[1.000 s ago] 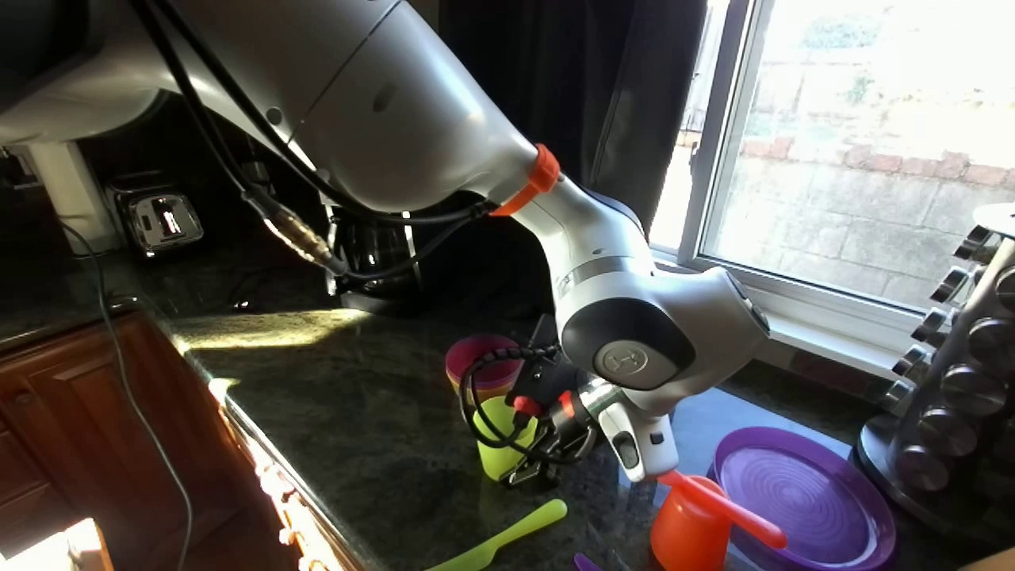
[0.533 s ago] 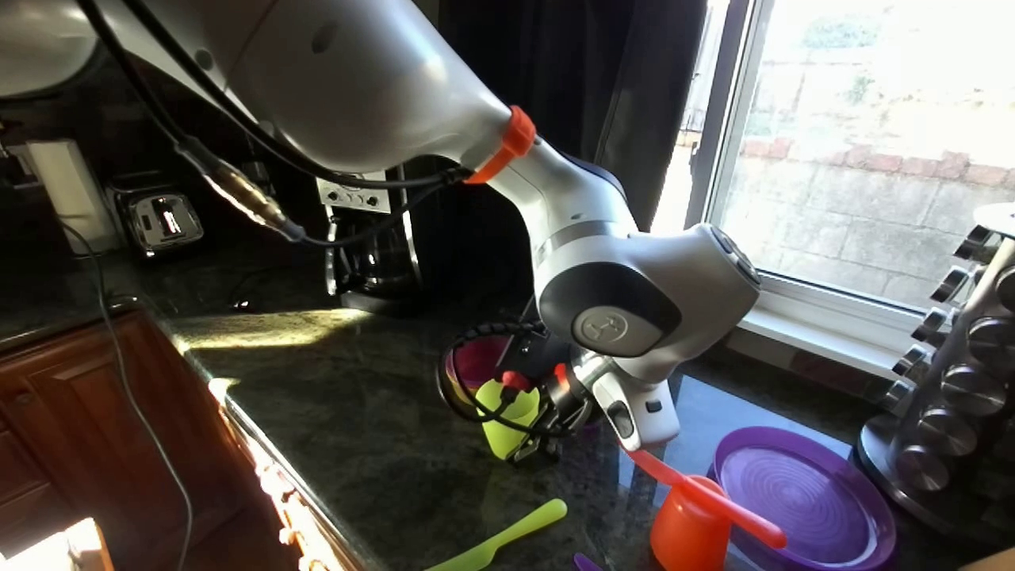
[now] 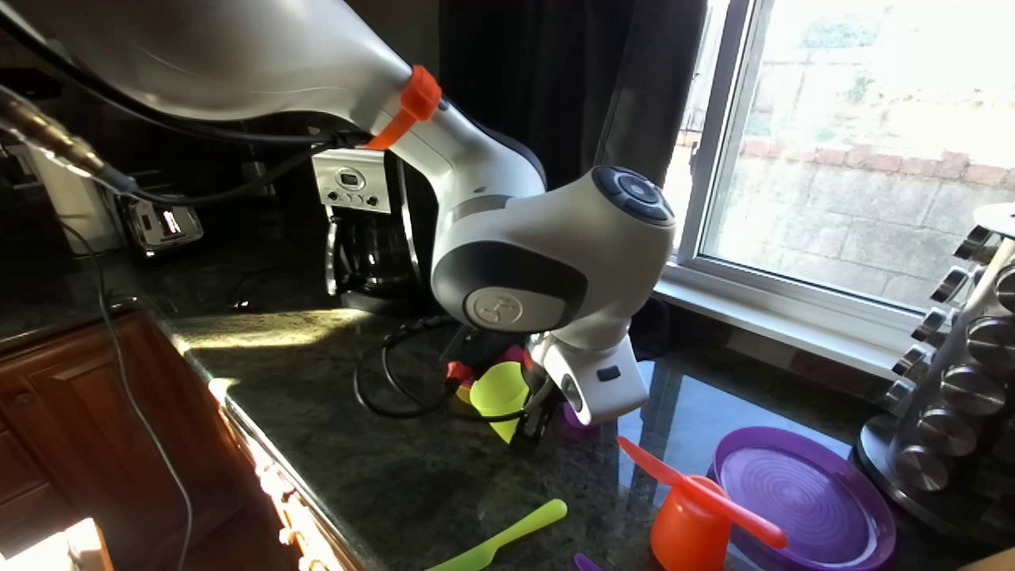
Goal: Place the yellow cup upside down then put the yellow cup on top of the yellow cup.
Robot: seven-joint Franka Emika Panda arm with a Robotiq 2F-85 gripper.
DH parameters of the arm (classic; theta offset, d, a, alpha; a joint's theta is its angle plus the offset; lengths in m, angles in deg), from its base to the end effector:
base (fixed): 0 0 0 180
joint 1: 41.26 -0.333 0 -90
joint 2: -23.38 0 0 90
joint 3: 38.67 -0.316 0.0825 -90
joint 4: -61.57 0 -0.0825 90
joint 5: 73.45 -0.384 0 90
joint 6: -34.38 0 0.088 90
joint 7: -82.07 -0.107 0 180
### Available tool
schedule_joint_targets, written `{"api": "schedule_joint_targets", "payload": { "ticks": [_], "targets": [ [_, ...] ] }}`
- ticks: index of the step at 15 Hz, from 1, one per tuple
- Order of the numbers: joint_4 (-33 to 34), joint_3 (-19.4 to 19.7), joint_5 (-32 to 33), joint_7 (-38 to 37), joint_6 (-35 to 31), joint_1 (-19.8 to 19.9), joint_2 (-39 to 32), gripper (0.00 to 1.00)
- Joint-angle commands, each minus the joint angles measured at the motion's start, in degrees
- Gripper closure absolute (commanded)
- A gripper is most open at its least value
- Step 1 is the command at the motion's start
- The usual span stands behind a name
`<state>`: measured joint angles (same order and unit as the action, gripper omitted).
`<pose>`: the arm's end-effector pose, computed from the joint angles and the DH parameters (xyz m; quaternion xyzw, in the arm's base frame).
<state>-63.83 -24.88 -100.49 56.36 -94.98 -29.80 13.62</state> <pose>0.4967 -0.2199 0.3052 -0.8128 0.5602 0.0445 0.1535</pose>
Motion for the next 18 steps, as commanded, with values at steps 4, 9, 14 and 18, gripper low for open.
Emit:
{"api": "schedule_joint_targets", "payload": {
  "ticks": [4, 9, 14, 18],
  "targets": [
    [-12.23, -0.72, 8.93, -12.16, -18.36, -3.16, 6.67, 0.6],
    [-10.21, -1.35, 9.26, -12.01, -15.7, -2.42, 5.12, 0.35],
    [-12.04, -0.79, 14.9, -18.2, -22.28, -3.24, 5.02, 0.6],
    [-14.3, -0.05, 24.0, -26.39, -29.08, -4.07, 4.58, 0.6]
  ]
}}
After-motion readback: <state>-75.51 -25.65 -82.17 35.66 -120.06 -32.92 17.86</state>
